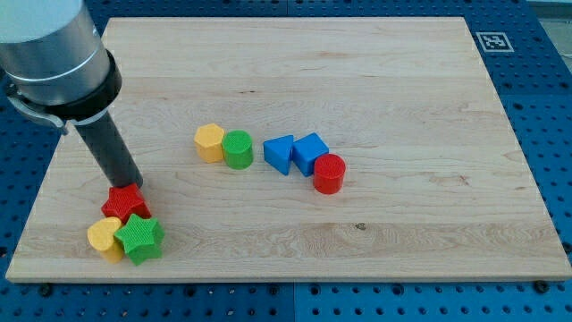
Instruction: Separate the yellow hexagon from the green circle
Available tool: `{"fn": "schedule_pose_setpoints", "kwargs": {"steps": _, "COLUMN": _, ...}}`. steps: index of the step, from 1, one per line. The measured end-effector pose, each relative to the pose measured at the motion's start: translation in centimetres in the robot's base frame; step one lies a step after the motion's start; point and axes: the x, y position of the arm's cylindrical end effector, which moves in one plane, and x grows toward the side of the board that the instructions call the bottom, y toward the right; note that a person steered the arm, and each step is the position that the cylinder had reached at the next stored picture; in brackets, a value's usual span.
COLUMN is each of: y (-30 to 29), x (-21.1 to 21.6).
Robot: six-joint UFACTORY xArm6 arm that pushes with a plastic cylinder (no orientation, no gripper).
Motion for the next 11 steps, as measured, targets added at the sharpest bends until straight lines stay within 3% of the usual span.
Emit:
{"fn": "schedule_pose_setpoints", "kwargs": {"steps": 1, "y": -0.4, "x": -0.8}}
{"fn": "schedule_pose_setpoints", "kwargs": {"steps": 2, "y": -1.1, "x": -5.1}}
{"fn": "schedule_pose_setpoints", "kwargs": {"steps": 4, "y": 7.6, "x": -13.0}}
{"fn": "schedule_pose_setpoints", "kwargs": {"steps": 5, "y": 11.3, "x": -10.8}}
{"fn": "schedule_pose_setpoints", "kwargs": {"steps": 6, "y": 11.1, "x": -5.4}}
{"fn": "schedule_pose_setpoints", "kwargs": {"steps": 7, "y": 10.8, "x": -3.2}}
{"fn": "schedule_pose_setpoints", "kwargs": {"steps": 11, "y": 8.3, "x": -0.8}}
